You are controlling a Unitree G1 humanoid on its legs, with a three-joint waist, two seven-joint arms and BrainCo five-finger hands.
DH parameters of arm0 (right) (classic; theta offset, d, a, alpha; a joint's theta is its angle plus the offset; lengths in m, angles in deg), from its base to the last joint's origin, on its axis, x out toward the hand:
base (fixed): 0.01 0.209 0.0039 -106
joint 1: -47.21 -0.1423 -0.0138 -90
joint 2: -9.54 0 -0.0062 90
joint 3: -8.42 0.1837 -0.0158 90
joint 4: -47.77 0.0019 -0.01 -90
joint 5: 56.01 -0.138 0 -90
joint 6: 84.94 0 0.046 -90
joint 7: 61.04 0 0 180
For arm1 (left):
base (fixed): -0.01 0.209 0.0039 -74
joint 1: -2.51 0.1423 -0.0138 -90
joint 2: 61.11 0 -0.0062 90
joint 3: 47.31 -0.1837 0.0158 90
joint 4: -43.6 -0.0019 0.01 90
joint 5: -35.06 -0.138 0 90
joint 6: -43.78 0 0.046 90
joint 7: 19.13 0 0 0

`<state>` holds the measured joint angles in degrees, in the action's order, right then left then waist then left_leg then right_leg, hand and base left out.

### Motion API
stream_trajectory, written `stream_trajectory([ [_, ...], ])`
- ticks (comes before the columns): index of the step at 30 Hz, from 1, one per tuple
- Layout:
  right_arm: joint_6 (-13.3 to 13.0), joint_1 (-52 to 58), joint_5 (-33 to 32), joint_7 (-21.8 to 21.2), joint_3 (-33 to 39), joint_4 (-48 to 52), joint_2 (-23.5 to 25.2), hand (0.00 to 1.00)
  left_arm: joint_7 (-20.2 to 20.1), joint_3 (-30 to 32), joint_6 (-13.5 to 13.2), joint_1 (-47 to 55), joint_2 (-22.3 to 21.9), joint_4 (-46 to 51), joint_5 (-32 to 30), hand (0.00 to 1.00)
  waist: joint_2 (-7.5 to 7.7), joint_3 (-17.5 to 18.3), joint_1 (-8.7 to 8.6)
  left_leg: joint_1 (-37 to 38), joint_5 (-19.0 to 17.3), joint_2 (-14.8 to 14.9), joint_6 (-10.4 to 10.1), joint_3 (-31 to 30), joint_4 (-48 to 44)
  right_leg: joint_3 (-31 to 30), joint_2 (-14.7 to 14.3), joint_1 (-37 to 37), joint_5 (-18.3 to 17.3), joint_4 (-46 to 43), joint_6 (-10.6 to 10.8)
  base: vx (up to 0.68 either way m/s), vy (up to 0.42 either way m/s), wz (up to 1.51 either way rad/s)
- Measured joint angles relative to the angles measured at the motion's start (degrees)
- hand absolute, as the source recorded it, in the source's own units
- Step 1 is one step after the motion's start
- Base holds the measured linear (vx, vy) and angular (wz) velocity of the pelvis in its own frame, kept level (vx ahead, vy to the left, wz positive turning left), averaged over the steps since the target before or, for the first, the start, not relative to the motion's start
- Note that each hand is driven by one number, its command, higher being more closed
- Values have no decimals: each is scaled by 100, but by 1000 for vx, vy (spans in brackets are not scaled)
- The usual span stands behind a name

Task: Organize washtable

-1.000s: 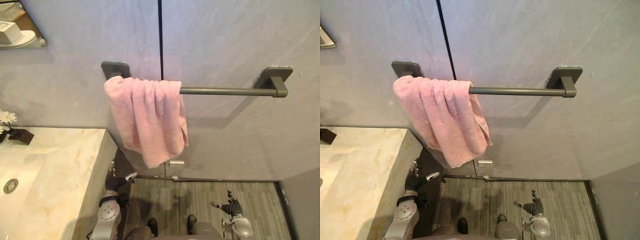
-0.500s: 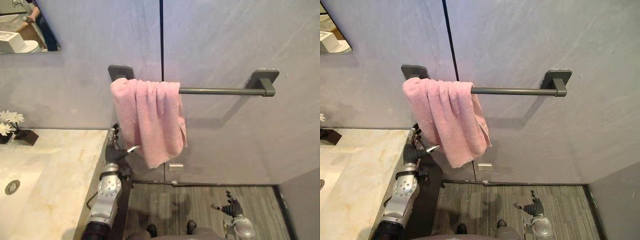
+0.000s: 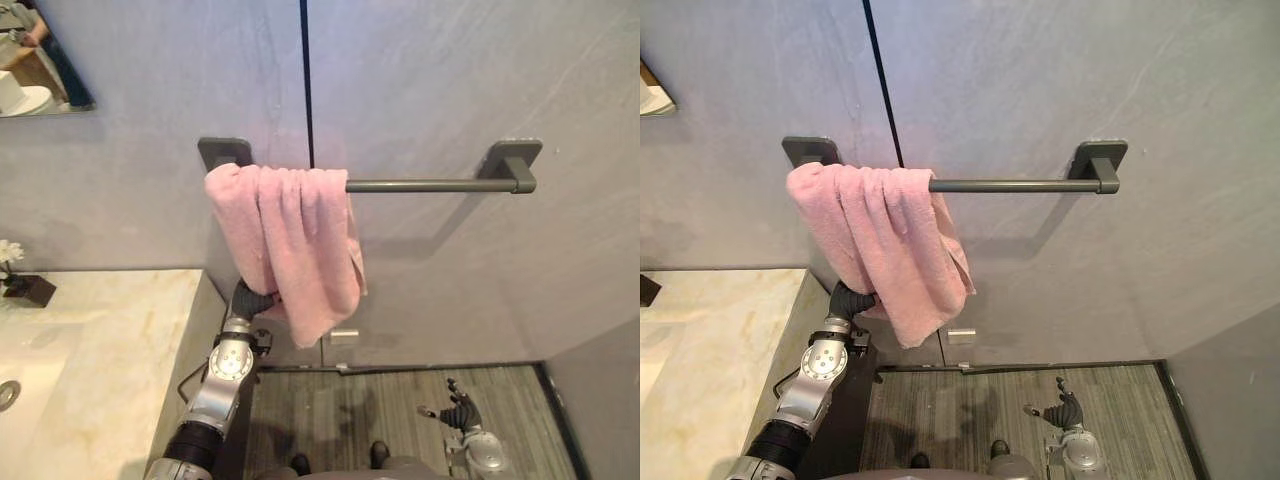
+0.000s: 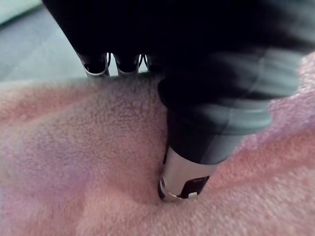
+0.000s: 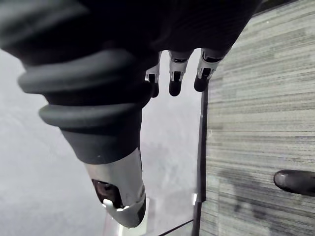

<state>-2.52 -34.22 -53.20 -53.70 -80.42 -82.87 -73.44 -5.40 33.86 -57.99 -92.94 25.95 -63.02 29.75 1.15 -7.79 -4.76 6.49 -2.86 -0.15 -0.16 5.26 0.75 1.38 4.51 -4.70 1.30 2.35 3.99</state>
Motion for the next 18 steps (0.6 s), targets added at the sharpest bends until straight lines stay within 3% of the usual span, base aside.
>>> stream_trajectory([
  [8,-164,-64,2,18,2,2174,-142,0,30,64,1,4,129,91,1,100,13,9,-60,6,0,4,1,112,73,-124,-30,69,10,32,-2,-3,-16,-8],
  [18,-388,-619,-62,-145,-756,3322,-520,0,51,40,-10,71,65,329,16,100,28,18,104,-3,-2,15,4,81,34,-245,-24,82,11,-45,-1,-42,-24,-3],
])
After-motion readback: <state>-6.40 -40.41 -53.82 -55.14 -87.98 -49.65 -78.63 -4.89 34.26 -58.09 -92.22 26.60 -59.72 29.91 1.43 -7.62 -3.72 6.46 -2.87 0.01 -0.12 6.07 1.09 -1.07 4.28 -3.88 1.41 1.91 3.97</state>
